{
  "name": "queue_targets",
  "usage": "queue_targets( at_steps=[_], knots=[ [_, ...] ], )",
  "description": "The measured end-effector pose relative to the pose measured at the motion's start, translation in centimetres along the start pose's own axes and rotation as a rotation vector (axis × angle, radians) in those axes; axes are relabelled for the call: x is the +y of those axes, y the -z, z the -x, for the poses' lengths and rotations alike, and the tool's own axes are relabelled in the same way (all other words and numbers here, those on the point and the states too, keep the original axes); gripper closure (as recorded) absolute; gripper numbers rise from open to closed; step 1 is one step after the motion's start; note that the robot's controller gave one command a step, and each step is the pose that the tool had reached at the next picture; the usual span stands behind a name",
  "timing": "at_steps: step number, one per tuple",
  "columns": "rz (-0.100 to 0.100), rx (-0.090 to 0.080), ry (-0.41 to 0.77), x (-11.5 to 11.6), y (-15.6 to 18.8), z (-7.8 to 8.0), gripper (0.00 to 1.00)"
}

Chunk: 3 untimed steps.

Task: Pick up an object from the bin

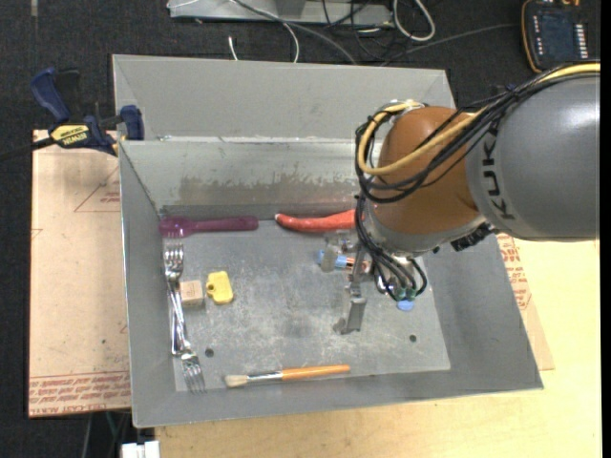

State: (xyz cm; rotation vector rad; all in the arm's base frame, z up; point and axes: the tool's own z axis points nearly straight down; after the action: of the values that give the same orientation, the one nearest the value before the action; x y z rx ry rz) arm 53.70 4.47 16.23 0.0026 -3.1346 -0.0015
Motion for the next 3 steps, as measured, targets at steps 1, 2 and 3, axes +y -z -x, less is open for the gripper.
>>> queue_targets(
  at_steps=[1,2,3],
  knots=[
    [0.0,-0.007,-0.002,0.0,0.5,0.2,0.0],
    [0.0,-0.007,-0.029,-9.5,-9.2,6.4,0.0],
    [0.003,-0.017,-0.022,-13.3,-2.2,-4.5,0.0]
  ],
)
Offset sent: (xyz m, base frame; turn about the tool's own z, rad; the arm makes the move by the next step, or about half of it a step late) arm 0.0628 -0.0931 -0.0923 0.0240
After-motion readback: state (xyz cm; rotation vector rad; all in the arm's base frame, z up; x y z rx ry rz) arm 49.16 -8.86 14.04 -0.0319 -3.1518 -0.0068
